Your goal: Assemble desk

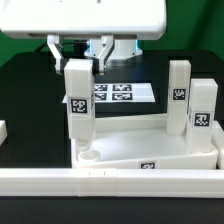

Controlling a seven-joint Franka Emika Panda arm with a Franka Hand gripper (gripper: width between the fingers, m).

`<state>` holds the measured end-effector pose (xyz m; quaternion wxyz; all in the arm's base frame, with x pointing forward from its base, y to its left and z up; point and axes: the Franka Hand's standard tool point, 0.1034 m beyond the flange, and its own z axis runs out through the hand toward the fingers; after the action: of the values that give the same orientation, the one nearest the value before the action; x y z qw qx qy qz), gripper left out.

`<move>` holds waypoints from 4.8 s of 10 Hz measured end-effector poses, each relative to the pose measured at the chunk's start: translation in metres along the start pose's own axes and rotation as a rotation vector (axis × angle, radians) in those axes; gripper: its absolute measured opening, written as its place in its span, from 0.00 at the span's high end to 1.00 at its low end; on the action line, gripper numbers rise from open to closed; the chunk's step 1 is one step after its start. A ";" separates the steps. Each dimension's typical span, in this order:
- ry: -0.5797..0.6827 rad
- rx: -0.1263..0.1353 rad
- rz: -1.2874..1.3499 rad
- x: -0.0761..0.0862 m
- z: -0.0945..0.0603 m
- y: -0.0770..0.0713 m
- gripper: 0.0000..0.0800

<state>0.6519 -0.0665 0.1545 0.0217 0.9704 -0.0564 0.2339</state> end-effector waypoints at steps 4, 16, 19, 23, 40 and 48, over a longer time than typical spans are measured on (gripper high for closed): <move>-0.008 -0.002 0.004 -0.004 0.004 0.000 0.64; 0.019 -0.033 -0.016 -0.023 0.021 -0.003 0.64; 0.059 -0.051 -0.020 -0.027 0.020 -0.001 0.49; 0.056 -0.052 -0.018 -0.027 0.020 0.001 0.23; -0.577 0.078 0.016 -0.025 0.024 0.006 0.19; -0.549 0.073 0.015 -0.015 0.025 0.008 0.45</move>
Offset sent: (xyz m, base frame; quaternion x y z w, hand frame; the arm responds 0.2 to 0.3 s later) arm 0.0000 0.0000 0.0000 0.0000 0.0000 0.0000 1.0000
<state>0.6487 -0.0748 0.1252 -0.0311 0.9971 -0.0589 -0.0358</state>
